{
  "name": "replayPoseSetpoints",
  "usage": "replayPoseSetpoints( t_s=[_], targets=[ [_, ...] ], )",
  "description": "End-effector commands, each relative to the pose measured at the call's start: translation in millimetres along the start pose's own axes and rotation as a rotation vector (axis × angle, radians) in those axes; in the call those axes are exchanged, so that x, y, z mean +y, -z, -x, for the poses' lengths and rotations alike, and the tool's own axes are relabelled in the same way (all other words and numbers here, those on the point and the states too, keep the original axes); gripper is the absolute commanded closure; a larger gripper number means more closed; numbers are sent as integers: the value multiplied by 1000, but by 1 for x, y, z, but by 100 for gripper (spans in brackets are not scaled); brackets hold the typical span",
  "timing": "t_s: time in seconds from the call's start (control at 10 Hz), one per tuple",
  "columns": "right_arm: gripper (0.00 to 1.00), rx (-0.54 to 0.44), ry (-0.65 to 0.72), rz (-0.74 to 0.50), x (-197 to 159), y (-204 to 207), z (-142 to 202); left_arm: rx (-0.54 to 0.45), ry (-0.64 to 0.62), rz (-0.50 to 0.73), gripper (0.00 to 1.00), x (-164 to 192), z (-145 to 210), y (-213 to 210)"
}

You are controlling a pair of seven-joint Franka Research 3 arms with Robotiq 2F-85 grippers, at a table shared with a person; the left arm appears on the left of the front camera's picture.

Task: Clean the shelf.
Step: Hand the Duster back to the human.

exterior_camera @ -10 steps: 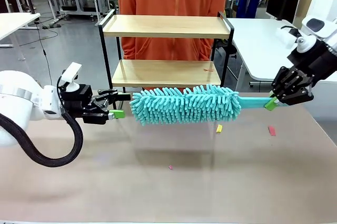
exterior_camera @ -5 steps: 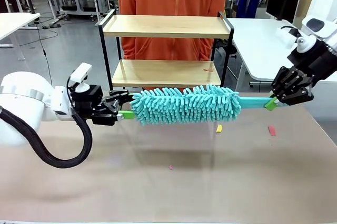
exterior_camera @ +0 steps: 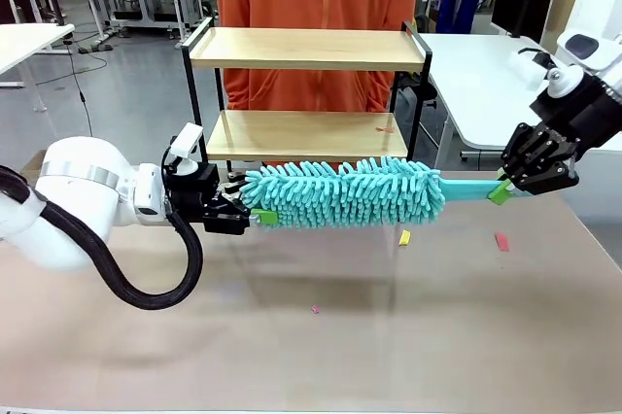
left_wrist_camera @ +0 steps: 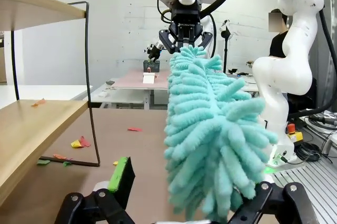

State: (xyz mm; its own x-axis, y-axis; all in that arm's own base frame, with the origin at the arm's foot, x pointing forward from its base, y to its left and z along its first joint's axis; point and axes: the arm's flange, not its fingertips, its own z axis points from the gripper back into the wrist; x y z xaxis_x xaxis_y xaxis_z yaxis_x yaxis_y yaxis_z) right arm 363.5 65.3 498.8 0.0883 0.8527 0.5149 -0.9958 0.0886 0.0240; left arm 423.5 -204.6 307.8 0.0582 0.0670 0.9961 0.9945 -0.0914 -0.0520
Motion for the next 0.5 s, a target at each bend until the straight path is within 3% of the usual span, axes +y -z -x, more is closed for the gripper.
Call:
replayPoseSetpoints(
  t_s=[0.0,0.4],
  targets=[
    [87,-21,-3,-2,0,0,0,-25,4,1,0,1,-5,10],
    [87,-21,-3,-2,0,0,0,-64,-15,40,0,0,-7,18]
  ],
)
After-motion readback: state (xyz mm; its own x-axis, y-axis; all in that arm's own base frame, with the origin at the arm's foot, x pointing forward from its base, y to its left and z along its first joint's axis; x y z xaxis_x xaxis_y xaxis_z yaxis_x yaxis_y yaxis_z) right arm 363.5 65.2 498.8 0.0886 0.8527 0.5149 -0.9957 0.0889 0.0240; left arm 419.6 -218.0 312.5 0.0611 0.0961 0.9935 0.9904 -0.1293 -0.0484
